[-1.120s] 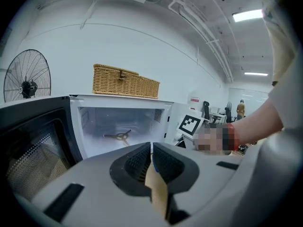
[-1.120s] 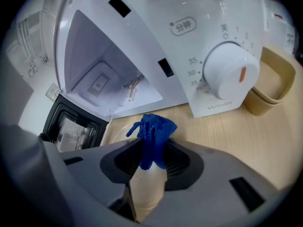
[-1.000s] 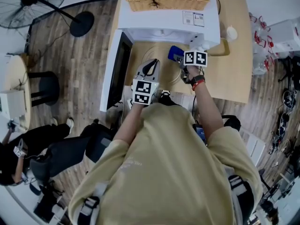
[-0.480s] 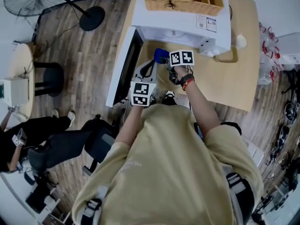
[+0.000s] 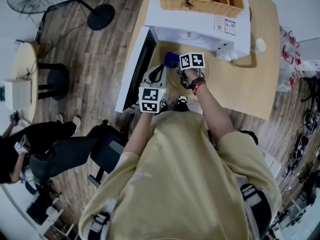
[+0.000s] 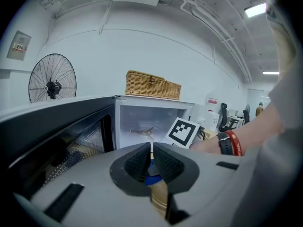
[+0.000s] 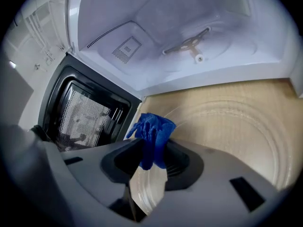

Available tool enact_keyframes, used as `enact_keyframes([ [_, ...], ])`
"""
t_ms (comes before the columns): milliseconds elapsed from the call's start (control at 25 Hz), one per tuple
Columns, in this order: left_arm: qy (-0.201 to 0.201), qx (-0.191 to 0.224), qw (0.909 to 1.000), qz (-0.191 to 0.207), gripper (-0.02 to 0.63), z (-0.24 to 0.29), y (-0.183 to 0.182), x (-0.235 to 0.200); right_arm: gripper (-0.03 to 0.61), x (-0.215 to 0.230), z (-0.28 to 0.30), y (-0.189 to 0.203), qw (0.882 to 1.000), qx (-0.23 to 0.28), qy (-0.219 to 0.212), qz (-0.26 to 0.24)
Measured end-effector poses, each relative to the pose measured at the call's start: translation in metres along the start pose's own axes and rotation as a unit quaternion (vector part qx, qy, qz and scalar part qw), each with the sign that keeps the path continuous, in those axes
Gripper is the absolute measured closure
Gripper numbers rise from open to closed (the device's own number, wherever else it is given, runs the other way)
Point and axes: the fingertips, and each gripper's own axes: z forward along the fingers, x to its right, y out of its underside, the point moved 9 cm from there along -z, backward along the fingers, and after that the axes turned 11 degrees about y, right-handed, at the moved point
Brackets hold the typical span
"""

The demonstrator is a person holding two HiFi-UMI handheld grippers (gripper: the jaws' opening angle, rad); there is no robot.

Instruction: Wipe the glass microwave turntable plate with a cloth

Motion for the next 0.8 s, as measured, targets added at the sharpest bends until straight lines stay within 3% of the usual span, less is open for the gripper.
enact_keyframes([
  [800, 0.068, -0.005, 0.9977, -0.002, 0.58, 0.034, -0.012, 0.032, 0.436, 0.071, -0.053, 0.013, 0.997, 0.031, 0.04, 0.06],
])
